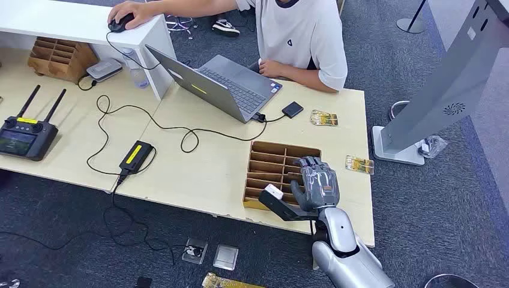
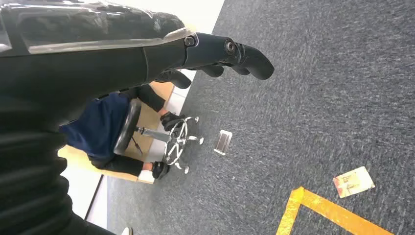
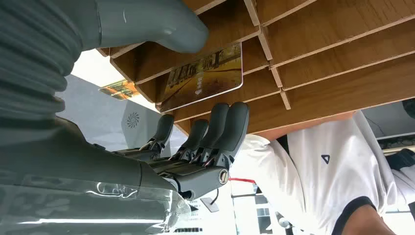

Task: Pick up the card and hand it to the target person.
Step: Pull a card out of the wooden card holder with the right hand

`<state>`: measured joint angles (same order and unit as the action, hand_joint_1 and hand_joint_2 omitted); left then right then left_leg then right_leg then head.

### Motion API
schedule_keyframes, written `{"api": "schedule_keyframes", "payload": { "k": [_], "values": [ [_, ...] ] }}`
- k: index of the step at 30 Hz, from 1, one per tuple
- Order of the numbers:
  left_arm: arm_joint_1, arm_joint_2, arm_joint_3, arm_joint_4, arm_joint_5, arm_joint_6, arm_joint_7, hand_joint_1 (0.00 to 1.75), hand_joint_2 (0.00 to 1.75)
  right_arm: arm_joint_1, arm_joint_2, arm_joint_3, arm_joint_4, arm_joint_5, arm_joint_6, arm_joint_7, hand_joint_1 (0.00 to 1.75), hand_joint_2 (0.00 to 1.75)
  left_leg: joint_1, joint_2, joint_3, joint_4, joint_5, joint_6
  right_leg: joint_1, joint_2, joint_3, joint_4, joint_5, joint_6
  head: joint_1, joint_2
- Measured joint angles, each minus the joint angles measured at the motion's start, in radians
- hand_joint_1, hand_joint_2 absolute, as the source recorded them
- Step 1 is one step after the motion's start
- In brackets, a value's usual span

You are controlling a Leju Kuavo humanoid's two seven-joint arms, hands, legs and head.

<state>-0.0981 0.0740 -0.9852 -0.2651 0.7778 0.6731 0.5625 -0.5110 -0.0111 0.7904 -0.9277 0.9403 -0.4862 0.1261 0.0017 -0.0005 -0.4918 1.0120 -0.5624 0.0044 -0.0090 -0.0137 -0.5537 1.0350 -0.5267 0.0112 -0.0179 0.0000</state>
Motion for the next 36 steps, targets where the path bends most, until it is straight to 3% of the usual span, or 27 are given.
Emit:
{"api": "schedule_keyframes", "payload": {
  "k": [6,11,14,18,30,36],
  "values": [
    [0.0,0.0,0.0,0.0,0.0,0.001,0.002,0.0,1.75,0.0,0.001,0.0,0.0,0.0,-0.004,-0.004,0.96,1.75,0.0,0.0,0.0,0.0,0.0,0.0,0.0,0.0,0.0,0.0,0.0,0.0,0.0,0.0],
    [0.0,0.0,0.0,0.0,0.005,0.003,0.002,0.0,1.75,0.0,0.001,0.0,0.0,-0.002,-0.009,-0.008,1.49,1.75,0.0,0.0,0.0,0.0,0.0,0.0,0.0,0.0,0.0,0.0,0.0,0.0,0.0,0.0],
    [0.0,0.0,0.0,0.0,0.011,0.004,0.002,0.0,1.75,0.0,0.001,0.0,0.0,-0.004,-0.011,-0.009,1.67,1.75,0.0,0.0,0.0,0.0,0.0,0.0,0.0,0.0,0.0,0.0,0.0,0.0,0.0,0.0],
    [0.0,0.0,0.0,0.0,0.024,0.007,0.0,0.0,1.75,0.0,0.001,0.0,0.0,-0.006,-0.017,-0.01,1.75,1.75,0.0,0.0,0.0,0.0,0.0,0.0,0.0,0.0,0.0,0.0,0.0,0.0,0.0,0.0],
    [0.0,0.0,0.0,0.0,0.034,0.009,-0.016,0.0,1.75,0.0,0.001,0.0,0.0,-0.004,-0.021,-0.011,1.75,1.75,0.0,0.0,0.0,0.0,0.0,0.0,0.0,0.0,0.0,0.0,0.0,0.0,0.0,0.0],
    [-0.001,0.0,0.013,0.002,0.033,0.009,-0.026,0.0,1.75,0.009,0.001,0.001,-0.022,0.013,-0.075,-0.013,1.75,1.75,0.0,0.0,0.0,0.0,0.0,0.0,0.0,0.0,0.0,0.0,0.0,0.0,0.0,0.0]
  ]
}}
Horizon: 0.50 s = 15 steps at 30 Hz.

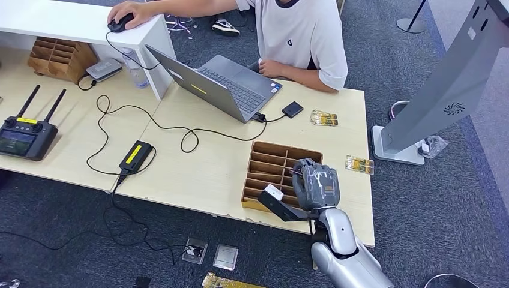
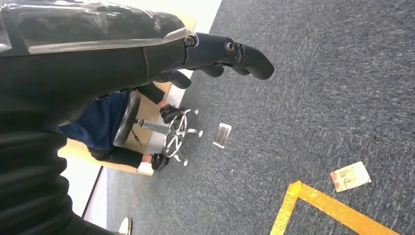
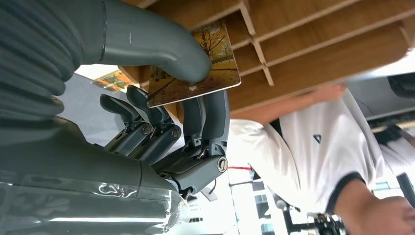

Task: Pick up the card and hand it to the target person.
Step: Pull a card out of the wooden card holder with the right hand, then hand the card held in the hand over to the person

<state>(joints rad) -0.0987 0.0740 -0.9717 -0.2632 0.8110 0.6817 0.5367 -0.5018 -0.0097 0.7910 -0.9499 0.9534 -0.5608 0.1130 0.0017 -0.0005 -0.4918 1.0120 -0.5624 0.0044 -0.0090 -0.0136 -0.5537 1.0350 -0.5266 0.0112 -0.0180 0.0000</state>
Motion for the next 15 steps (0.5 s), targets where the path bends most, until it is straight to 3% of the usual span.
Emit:
{"api": "schedule_keyframes", "payload": {
  "k": [6,11,15],
  "values": [
    [0.001,0.0,0.008,0.0,-0.021,0.0,0.017,0.0,1.75,0.022,0.0,-0.012,-0.123,0.101,-0.123,0.031,1.75,1.75,0.0,0.0,0.0,0.0,0.0,0.0,0.0,0.0,0.0,0.0,0.0,0.0,0.0,0.0],
    [0.001,0.0,0.011,0.0,-0.022,0.0,0.017,0.0,1.75,0.035,0.001,-0.032,-0.211,0.121,-0.132,0.032,1.75,1.75,0.0,0.0,0.001,0.0,0.0,0.0,0.0,0.0,0.001,0.0,0.0,0.0,0.0,0.0],
    [0.0,-0.001,0.021,0.005,-0.02,0.0,-0.008,0.0,1.75,0.082,0.021,-0.087,-0.316,0.171,-0.132,-0.057,1.75,1.75,0.0,0.0,0.001,0.0,0.0,0.0,0.0,0.0,0.001,0.0,0.0,0.0,0.0,0.0]
  ]
}}
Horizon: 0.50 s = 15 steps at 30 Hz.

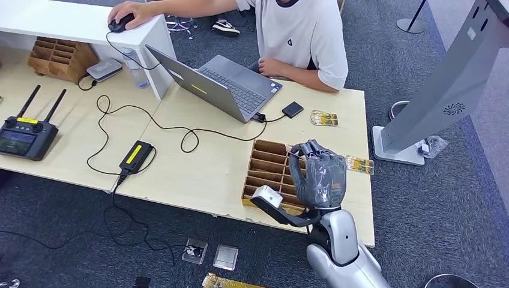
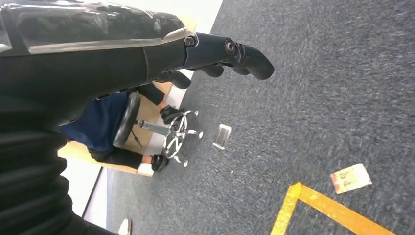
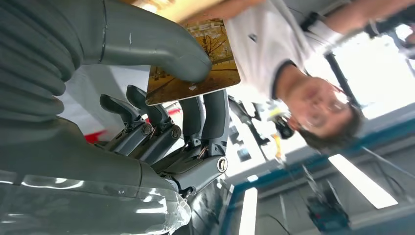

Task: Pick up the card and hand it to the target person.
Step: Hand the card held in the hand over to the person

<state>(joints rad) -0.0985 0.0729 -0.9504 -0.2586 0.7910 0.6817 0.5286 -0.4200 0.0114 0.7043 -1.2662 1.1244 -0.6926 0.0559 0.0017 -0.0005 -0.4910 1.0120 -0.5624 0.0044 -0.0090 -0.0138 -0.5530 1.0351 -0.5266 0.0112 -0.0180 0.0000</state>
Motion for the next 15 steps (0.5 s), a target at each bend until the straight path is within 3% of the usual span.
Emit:
{"api": "schedule_keyframes", "payload": {
  "k": [8,15],
  "values": [
    [-0.033,-0.019,0.167,0.106,0.135,0.0,-0.229,0.0,1.75,0.067,0.053,-0.128,-0.196,0.035,-0.001,-0.043,1.65,1.75,0.0,0.0,0.0,0.0,0.0,0.0,0.0,0.0,0.0,0.0,0.0,0.0,0.0,0.0],
    [-0.036,-0.027,0.33,0.17,0.204,0.0,-0.313,0.0,1.75,0.076,0.075,-0.177,-0.241,0.029,-0.001,-0.056,1.64,1.75,0.0,0.0,0.0,0.0,0.0,0.0,0.0,0.001,0.0,0.0,0.0,0.0,0.0,0.0]
  ]
}}
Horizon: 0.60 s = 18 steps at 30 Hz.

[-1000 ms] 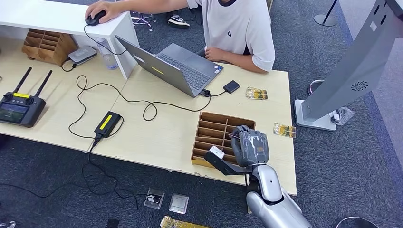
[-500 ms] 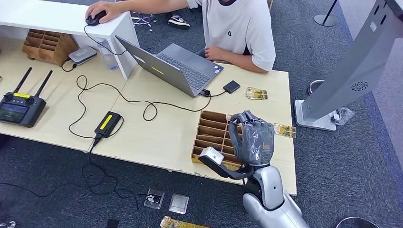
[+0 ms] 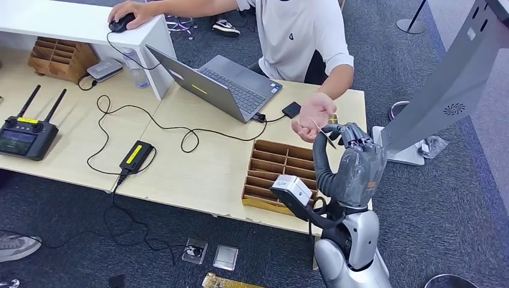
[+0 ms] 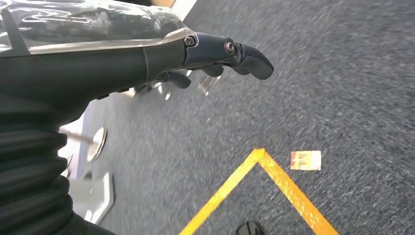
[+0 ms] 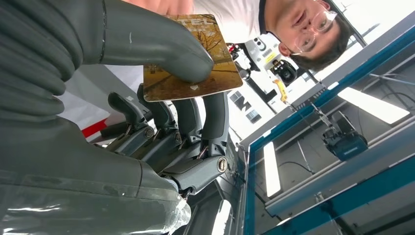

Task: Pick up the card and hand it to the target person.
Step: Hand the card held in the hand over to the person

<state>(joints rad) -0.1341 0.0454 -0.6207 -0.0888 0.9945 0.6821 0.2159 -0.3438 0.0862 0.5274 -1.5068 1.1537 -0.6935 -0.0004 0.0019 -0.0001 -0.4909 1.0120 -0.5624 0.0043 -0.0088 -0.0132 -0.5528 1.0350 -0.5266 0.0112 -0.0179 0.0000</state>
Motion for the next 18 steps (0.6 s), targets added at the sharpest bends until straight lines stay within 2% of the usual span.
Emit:
{"api": "schedule_keyframes", "payload": {
  "k": [10,18],
  "values": [
    [-0.007,-0.024,0.141,0.038,0.016,0.0,-0.035,0.0,1.75,0.001,0.05,-0.053,0.019,0.003,0.001,-0.084,1.58,1.75,0.0,0.0,0.0,0.0,0.0,0.0,0.0,0.0,0.0,0.0,0.0,0.0,0.0,0.0],
    [-0.013,-0.04,0.216,0.05,0.029,0.0,-0.057,0.0,1.75,0.002,0.08,-0.083,0.058,0.012,0.001,-0.103,1.55,1.75,0.0,0.0,-0.001,0.0,0.0,0.0,0.0,-0.001,0.0,0.0,0.0,0.0,0.0,0.0]
  ]
}}
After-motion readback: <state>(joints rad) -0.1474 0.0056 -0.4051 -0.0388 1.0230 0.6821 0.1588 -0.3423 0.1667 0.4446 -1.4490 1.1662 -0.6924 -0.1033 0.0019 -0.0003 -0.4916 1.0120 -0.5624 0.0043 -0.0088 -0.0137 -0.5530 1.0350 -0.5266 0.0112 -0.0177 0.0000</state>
